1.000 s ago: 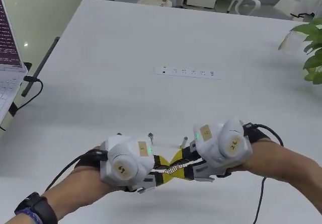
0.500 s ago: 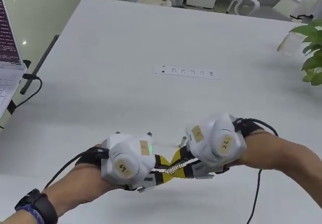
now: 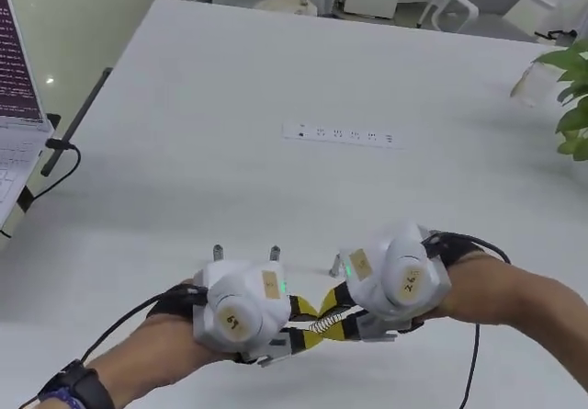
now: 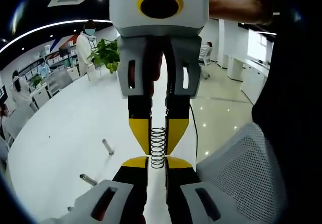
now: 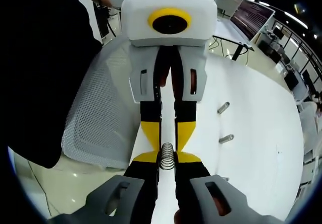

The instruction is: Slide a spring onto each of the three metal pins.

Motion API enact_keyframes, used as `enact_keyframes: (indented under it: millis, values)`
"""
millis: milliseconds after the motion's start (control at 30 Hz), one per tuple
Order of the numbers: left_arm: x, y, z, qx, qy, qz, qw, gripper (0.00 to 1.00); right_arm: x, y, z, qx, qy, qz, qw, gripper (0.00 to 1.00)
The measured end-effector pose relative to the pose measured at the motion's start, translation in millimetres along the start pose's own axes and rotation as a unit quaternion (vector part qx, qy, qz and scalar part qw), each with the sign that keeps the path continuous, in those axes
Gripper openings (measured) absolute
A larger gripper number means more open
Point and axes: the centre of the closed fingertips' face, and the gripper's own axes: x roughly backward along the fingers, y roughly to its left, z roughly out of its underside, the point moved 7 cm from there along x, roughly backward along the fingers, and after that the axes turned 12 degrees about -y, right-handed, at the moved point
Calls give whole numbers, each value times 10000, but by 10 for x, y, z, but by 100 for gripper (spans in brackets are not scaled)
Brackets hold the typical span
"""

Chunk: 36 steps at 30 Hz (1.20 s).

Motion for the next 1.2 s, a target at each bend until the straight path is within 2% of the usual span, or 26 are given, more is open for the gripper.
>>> enact_keyframes:
  millis: [100,433,767,1200]
  values:
    - [13,5,56,32,93,-35,9999,8,13,21,54,-73,8,18,10000,8]
    - [152,12,145,277,83,-268,9992,10,85,-5,260,-301,97,146,9994,8]
    - [278,10,232,566,42,-593,9966,13,174,-142,412,-461,201,295,9983,8]
    - [559,96,359,791,106,-1104,9907,19,290,-358,552,-578,321,456,9968,8]
